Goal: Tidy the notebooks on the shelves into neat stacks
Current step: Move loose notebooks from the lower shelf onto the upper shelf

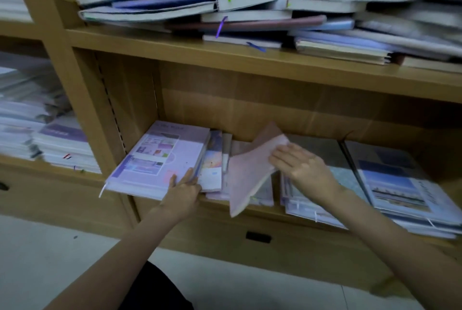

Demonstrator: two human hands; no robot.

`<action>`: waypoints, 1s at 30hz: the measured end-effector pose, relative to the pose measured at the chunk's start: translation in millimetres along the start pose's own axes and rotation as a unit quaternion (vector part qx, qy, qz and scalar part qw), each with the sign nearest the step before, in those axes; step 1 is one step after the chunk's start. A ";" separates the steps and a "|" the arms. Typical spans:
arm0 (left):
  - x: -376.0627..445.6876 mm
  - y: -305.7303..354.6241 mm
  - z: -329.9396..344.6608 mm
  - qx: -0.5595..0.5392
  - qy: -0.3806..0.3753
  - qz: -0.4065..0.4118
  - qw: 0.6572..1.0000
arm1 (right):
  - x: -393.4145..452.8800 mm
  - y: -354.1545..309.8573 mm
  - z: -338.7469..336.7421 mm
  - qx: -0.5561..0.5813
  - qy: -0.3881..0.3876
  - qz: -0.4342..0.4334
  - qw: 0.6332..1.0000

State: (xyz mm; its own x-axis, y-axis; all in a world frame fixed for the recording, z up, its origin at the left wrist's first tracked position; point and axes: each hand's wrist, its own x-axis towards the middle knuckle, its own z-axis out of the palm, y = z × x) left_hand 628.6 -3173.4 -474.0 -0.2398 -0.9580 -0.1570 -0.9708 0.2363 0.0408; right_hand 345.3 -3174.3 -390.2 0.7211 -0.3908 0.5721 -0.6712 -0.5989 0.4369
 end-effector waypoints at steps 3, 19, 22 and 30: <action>-3.5 19.0 -3.3 -0.032 0.009 -0.027 0.999 | -31.5 21.2 -24.5 -0.035 0.026 0.070 0.997; 9.9 79.5 -12.9 -0.006 0.130 0.086 0.988 | -85.2 26.9 -34.7 -0.052 -0.096 0.266 0.958; 4.3 51.3 -16.0 0.017 0.154 0.067 0.986 | -66.8 20.6 -18.8 -0.035 -0.089 0.149 0.984; -27.1 -29.0 11.2 0.078 0.139 -0.029 0.987 | -53.1 -41.6 67.9 -0.041 -0.375 0.065 0.924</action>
State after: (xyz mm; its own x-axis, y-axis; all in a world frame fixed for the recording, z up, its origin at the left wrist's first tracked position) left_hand 663.2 -3152.4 -482.0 -0.1946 -0.9732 0.1227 -0.9766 0.1806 -0.1167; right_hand 346.6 -3176.1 -486.0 0.5297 -0.8482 -0.0060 -0.7486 -0.4709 0.4667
